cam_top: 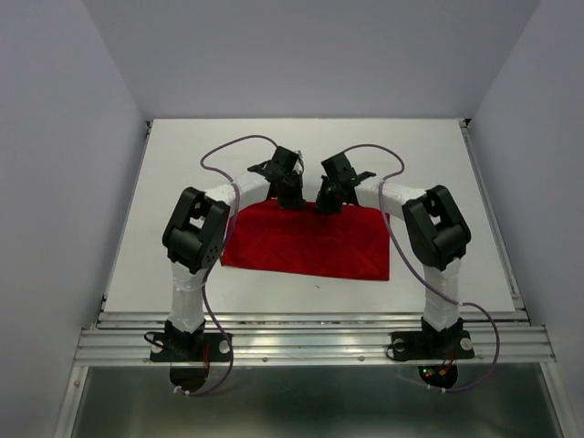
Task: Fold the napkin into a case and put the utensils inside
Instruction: Smooth out the rectangle-folded napkin at the center of the board.
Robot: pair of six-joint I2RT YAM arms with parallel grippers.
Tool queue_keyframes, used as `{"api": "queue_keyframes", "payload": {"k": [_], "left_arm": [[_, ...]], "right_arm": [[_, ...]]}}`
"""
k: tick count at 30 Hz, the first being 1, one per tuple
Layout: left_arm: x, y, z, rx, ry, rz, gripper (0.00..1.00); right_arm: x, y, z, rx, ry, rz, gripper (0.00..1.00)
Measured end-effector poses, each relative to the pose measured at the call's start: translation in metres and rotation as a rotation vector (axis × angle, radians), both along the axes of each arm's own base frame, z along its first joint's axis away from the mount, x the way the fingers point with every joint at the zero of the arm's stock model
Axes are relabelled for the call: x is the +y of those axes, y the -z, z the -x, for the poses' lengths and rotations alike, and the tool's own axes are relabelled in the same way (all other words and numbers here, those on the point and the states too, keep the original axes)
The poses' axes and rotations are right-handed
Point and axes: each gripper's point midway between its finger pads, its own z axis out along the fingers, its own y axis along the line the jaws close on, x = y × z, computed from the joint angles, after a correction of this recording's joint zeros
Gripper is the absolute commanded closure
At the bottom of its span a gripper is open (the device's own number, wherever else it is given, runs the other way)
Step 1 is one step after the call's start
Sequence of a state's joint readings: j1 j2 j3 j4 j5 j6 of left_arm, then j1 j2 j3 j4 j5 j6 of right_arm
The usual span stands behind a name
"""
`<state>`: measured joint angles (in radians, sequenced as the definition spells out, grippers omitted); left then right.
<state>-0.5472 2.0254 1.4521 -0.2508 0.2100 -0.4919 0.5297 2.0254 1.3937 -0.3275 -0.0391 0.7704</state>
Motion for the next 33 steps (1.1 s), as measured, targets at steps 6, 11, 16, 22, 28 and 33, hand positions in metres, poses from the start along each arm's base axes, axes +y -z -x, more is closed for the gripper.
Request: {"api": "queue_keyframes", "payload": {"k": [6,11,16,22,28,33], "left_arm": [[-0.002,0.008,-0.010,0.005,-0.002,0.015,1.00],[-0.001,0.020,-0.012,0.023,-0.007,0.006,1.00],[0.000,0.022,-0.013,0.022,-0.004,0.005,1.00],[0.002,0.022,-0.017,0.013,0.003,0.014,1.00],[0.002,0.024,-0.018,0.009,0.014,0.032,1.00],[0.000,0.023,-0.018,0.008,0.021,0.044,1.00]], "right_arm": [[0.003,0.005,-0.008,-0.002,0.005,0.006,0.99],[0.006,0.007,-0.013,-0.008,0.008,0.000,0.99],[0.006,0.007,-0.017,-0.015,0.017,-0.007,0.99],[-0.007,0.008,-0.024,-0.025,0.039,-0.055,0.99],[-0.074,0.009,-0.028,-0.014,0.150,-0.086,0.99],[-0.137,0.010,-0.022,-0.004,0.267,-0.082,0.99]]}}
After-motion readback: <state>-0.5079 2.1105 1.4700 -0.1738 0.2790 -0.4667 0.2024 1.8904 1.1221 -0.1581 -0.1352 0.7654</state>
